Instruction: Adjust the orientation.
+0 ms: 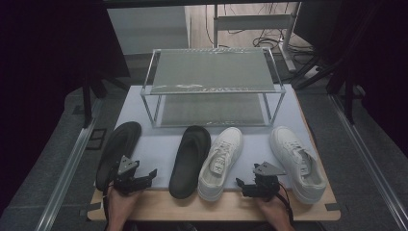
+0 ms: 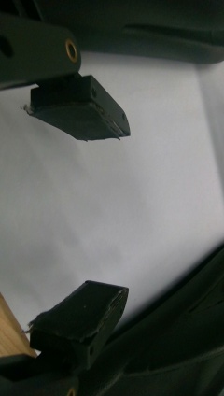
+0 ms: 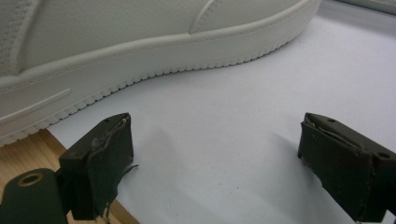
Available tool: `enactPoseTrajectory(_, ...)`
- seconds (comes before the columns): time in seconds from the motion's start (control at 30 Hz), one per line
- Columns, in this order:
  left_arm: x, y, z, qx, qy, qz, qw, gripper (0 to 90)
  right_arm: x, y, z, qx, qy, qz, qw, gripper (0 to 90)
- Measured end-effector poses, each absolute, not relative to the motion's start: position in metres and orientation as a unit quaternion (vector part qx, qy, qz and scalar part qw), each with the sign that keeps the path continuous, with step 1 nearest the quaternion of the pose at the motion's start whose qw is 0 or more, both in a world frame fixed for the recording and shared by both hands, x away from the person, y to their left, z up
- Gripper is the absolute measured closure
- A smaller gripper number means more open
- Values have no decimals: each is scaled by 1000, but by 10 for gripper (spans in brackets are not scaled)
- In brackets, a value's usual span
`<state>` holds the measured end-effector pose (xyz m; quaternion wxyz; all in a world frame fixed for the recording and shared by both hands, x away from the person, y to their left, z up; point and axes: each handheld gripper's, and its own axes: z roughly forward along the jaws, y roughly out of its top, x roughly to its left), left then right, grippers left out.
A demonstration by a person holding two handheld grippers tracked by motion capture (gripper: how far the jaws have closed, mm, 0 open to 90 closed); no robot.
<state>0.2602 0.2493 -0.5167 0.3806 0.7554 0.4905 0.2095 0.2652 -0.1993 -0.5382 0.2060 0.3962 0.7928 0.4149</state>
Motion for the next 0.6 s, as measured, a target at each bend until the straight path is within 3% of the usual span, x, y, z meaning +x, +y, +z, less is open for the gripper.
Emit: enactPoseTrajectory(0.6,266,267,-495,756,489,213,380,313,265,-199,-538,397,793,414,206,101)
